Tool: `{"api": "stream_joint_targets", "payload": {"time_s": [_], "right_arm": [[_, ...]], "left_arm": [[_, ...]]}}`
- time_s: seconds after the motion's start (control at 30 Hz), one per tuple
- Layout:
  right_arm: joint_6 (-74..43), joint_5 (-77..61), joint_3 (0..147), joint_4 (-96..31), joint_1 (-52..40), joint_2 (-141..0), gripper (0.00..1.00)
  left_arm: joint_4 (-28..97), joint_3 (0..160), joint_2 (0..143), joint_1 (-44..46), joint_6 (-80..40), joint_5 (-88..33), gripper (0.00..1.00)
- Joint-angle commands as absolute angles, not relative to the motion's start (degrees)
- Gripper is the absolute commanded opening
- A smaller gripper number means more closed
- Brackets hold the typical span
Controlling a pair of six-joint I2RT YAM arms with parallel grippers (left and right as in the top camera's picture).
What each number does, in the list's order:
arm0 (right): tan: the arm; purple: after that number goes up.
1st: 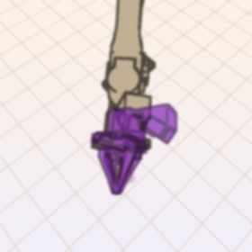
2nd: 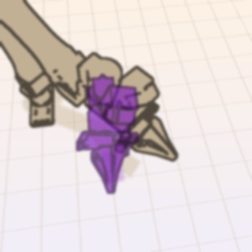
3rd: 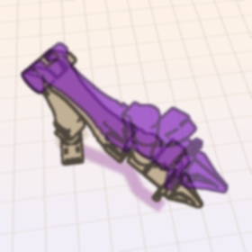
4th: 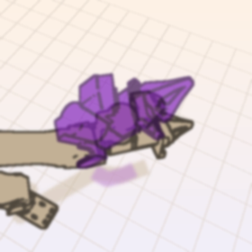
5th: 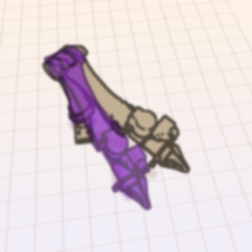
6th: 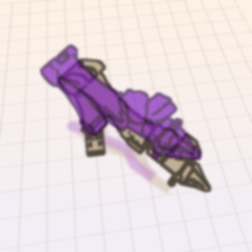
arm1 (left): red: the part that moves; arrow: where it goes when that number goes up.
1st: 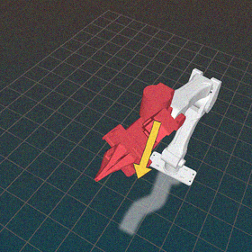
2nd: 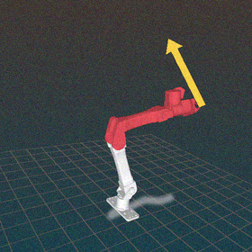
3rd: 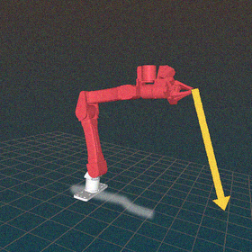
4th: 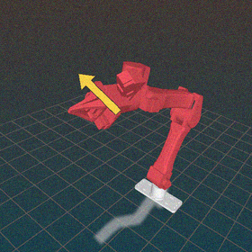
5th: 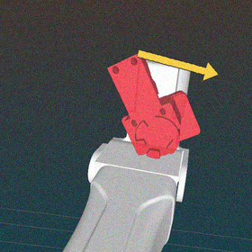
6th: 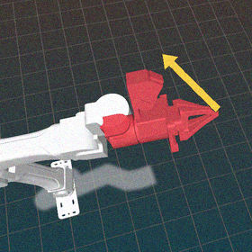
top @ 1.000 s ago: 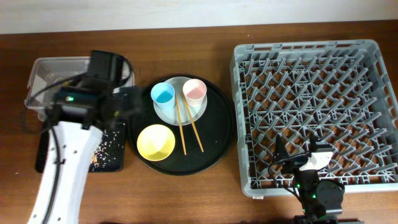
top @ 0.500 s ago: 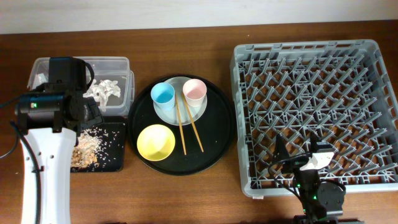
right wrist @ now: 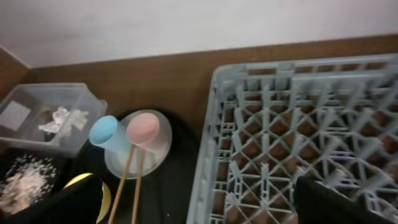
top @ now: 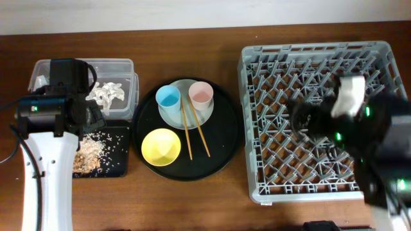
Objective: Sort waste into correct bins and load items into the dishwasher rack
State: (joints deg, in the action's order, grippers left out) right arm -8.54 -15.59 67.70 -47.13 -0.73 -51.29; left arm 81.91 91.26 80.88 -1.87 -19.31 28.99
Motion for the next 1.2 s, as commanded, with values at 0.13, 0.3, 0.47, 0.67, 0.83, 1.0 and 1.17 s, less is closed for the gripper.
{"api": "stream_joint_targets", "payload": {"time_s": [0.13, 0.3, 0.47, 0.67, 0.83, 1.0, 1.17], "right_arm": [[-8.10, -50.04, 80.68, -59.44, -0.86, -78.24, 0.90], [-14.90, -43.07, 80.68, -62.17, -10.63, -85.95, 0.34], [-26.74, -15.03, 80.68, -60.05, -31.92, -86.85, 0.33], [-33.12, -0.91, 80.66, -56.31, -47.51, -91.53, 0.27], [-35.16, -0.45, 80.66, -50.81, -50.28, -97.54, 0.20], [-35.68, 1.17, 80.66, -44.66, -50.94, -103.77, 0.21], [-35.62, 6.20, 80.62, -41.36, -50.94, -108.33, 0.28]], "left_arm": [[81.95, 91.92, 80.23, -2.15, -19.03, 29.61, 0.99], [81.95, 91.92, 80.23, -2.15, -19.05, 29.61, 0.99], [81.95, 91.92, 80.23, -2.15, -19.05, 29.61, 0.99], [81.95, 91.92, 80.23, -2.15, -19.05, 29.61, 0.99], [81.95, 91.92, 80.23, -2.15, -19.05, 29.61, 0.99], [81.95, 91.92, 80.23, -2.15, -19.05, 29.61, 0.99], [81.95, 91.92, 80.23, -2.15, -19.03, 29.61, 0.99]]}}
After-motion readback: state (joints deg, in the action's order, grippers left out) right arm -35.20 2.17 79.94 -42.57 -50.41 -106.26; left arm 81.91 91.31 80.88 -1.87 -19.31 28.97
